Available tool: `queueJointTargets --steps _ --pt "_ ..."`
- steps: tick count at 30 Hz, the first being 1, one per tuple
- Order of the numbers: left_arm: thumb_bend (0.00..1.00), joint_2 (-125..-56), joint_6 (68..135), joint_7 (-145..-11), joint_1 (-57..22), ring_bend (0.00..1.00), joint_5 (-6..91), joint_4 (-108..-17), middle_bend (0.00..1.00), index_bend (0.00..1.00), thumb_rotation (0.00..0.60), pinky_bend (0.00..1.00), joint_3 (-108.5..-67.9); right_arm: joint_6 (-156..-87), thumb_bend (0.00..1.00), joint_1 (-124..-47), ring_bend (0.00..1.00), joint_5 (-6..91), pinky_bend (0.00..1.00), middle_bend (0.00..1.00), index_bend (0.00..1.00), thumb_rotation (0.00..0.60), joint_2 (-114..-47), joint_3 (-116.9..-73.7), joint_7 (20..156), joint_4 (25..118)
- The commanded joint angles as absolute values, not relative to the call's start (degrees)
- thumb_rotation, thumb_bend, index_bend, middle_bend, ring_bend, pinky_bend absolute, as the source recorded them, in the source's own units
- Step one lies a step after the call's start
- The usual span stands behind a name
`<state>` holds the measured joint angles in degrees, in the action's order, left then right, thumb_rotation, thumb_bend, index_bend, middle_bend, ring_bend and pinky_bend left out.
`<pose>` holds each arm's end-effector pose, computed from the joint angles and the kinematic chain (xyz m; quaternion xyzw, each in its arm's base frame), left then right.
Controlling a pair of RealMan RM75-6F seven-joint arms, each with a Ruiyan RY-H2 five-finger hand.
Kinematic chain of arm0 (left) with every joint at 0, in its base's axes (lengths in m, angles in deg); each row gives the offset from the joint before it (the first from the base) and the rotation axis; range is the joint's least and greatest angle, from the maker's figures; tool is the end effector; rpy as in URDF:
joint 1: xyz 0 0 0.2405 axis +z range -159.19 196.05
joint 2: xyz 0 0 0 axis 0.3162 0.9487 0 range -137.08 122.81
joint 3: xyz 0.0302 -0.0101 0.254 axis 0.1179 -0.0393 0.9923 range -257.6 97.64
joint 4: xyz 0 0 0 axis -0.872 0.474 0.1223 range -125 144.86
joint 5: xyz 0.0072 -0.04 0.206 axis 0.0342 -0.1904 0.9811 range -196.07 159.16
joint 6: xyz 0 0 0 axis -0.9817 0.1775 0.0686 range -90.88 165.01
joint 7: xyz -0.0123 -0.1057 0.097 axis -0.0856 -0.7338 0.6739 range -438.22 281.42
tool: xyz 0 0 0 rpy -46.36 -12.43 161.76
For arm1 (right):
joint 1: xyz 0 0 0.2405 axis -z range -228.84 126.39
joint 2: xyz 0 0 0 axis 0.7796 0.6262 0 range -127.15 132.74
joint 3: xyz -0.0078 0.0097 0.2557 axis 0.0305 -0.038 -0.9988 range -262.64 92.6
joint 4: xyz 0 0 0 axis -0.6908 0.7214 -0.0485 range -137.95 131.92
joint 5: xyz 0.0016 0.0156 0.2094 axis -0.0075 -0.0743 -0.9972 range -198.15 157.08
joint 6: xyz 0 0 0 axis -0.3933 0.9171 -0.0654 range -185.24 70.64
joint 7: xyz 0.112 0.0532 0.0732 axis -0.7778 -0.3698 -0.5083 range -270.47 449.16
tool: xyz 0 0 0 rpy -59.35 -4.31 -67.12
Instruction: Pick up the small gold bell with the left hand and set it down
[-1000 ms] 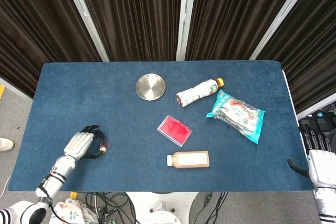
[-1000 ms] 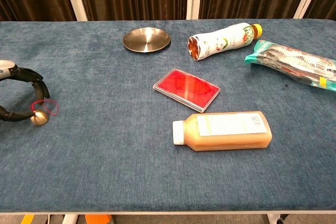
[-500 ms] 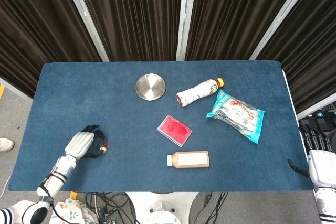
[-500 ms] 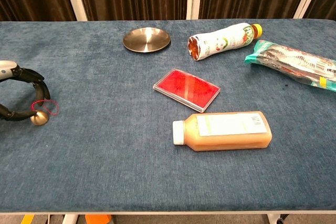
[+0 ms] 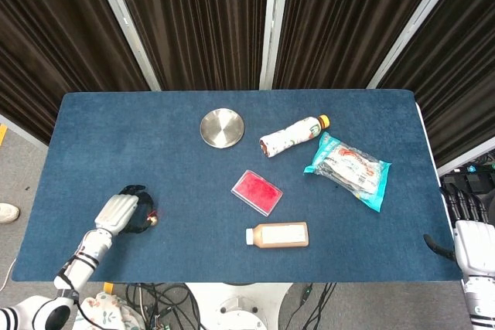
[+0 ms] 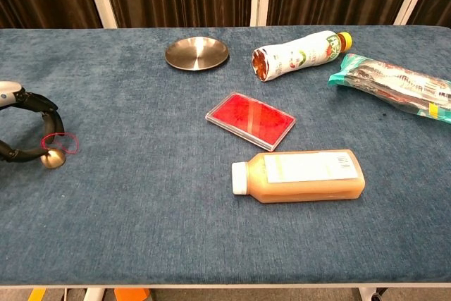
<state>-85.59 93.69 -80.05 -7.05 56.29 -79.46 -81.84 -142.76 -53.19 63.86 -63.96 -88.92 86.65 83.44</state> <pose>-0.2547 0.2601 0.0195 -0.6791 -0.5213 -0.3419 0.3876 -0.3379 -0.1692 0.1597 0.5690 -0.3982 0.3753 0.6138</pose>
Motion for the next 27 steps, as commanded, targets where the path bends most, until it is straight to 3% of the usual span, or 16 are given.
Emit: queueJointTargets --steps 1,27 --pt "0.34 -85.6 93.7 -79.9 -7.1 0.12 56.3 -79.5 0.35 0.54 0.600 0.12 -81.8 -142.7 0.10 -53.2 0.00 63.8 0.00 0.00 0.00 0.600 -64.0 -88.9 86.6 83.4" --pt "0.37 -85.5 93.9 -79.1 -7.2 0.14 55.4 -80.0 0.39 0.62 0.600 0.13 -82.0 -142.8 0.11 -53.2 0.00 63.9 0.00 0.00 0.00 0.600 -64.0 -89.0 86.5 83.3"
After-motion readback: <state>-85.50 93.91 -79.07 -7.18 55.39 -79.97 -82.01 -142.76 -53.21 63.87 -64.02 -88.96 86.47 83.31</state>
